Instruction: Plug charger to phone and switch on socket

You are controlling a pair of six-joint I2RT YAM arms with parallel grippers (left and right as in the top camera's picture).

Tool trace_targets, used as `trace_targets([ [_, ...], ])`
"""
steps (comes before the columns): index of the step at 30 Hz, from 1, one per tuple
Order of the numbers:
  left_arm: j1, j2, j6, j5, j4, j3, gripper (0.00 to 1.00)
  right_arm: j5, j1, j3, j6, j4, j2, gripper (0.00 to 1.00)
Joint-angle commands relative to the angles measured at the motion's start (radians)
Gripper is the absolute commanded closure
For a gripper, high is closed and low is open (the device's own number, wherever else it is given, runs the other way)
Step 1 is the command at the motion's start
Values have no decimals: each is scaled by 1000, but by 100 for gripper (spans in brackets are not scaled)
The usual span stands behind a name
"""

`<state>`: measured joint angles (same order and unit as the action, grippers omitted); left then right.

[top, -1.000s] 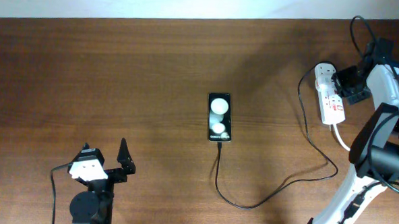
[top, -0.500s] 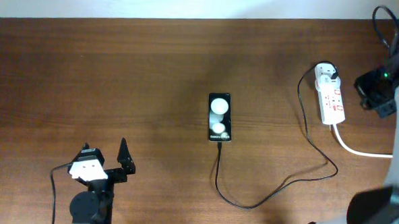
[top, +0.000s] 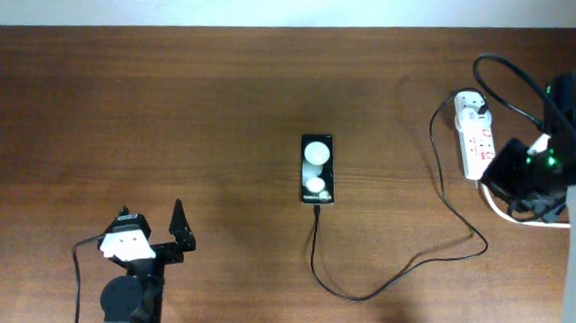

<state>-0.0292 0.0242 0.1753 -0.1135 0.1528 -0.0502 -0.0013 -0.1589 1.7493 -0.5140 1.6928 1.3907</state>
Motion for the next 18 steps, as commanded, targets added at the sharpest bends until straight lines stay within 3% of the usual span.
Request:
trace_targets([
  [1,-5,-2,-13,-11,-4,7,1,-68,9,3,66,6,-88,47],
  [3,-5,-2,-13,-11,-3,7,1,-107,9,3,165,6,-118,29],
  [4,-5,-2,-13,-11,-4,7,1,-194,9,1,307,6,-138,1],
  [12,-5,-2,-13,-11,-3,7,1,-171,9,-16,323,6,-359,1],
  [18,-5,-2,-13,-11,-4,7,1,-171,9,-43,312,6,-406,1],
])
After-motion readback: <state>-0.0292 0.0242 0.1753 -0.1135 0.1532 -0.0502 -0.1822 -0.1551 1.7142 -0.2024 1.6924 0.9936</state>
